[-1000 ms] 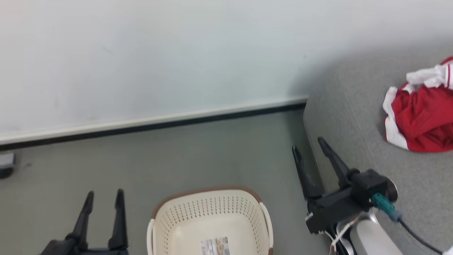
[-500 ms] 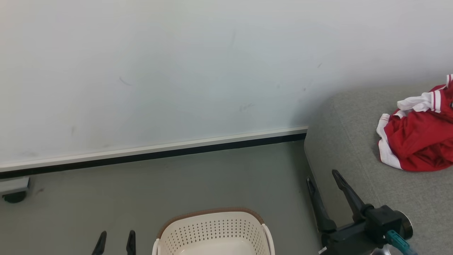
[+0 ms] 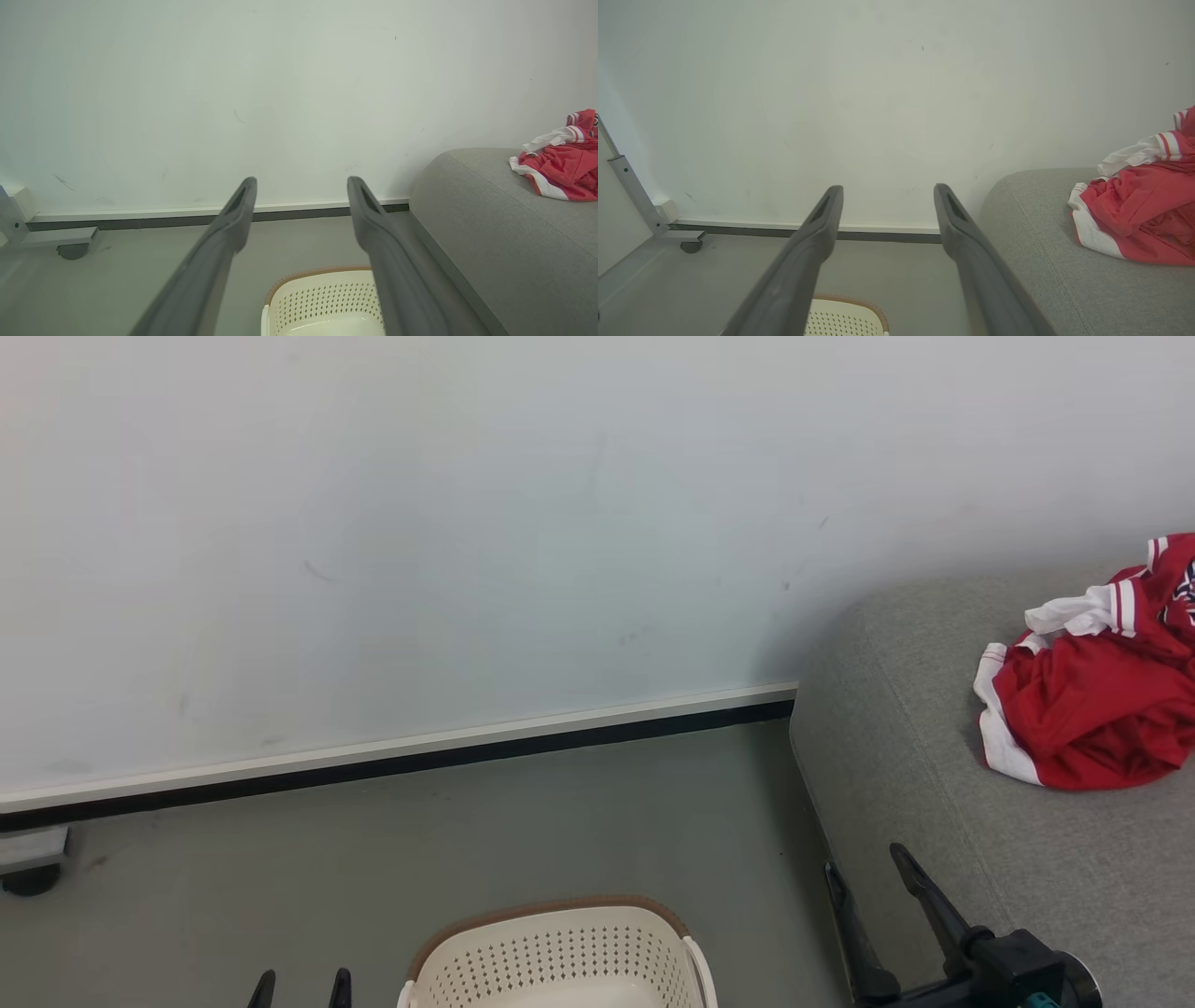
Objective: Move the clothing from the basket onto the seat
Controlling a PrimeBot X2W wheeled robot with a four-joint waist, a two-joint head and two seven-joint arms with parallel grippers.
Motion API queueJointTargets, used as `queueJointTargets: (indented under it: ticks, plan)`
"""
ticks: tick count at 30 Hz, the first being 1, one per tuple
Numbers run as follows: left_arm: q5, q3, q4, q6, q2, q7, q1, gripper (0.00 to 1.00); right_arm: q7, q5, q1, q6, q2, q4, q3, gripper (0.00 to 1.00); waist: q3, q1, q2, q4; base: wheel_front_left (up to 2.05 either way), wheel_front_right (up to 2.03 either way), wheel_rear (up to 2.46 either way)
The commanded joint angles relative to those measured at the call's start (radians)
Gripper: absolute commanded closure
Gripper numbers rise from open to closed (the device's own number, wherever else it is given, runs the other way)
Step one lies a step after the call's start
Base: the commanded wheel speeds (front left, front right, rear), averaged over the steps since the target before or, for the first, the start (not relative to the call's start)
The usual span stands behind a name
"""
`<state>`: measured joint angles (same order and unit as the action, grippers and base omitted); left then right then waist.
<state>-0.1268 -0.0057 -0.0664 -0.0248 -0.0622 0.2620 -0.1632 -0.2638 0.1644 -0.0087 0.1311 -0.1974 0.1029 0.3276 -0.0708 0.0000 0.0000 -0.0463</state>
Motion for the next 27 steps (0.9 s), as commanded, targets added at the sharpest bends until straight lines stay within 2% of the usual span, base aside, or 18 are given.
queueJointTargets:
  ticks: [1,13,17,18,22,27]
  plan:
    - [0.012,0.009,0.007,-0.009,0.001,0.005,0.001,0.00,0.000,-0.006,0.010,-0.001,-0.001,-0.002,0.004,0.00,0.000,0.0000,0.0000,-0.001,0.00,0.00,0.00]
    - [0.008,0.013,0.024,-0.025,0.009,0.005,-0.002,0.00,0.000,0.022,0.004,-0.001,-0.015,0.003,0.036,0.00,-0.007,0.0000,0.0000,0.001,0.00,0.00,0.00]
    - [0.021,0.010,0.026,-0.015,0.011,0.005,-0.002,0.00,0.000,0.025,-0.001,-0.001,-0.017,0.005,0.039,0.00,-0.006,0.0000,0.0000,0.002,0.00,0.00,0.00]
    - [0.013,0.009,0.025,-0.017,0.008,0.000,0.001,1.00,0.000,0.021,0.000,0.000,-0.012,0.007,0.037,1.00,-0.007,0.0000,0.0000,0.002,0.00,0.00,0.00]
    - [0.007,0.001,0.060,-0.018,0.012,-0.006,-0.001,1.00,0.001,0.022,0.022,0.000,-0.008,0.040,0.042,1.00,-0.006,0.0000,0.0000,0.002,0.00,0.00,0.00]
    - [-0.093,0.002,0.075,-0.023,0.010,-0.025,0.012,1.00,0.020,0.122,0.022,0.000,-0.004,0.044,0.019,1.00,-0.003,0.0000,0.0000,0.004,0.00,0.00,0.00]
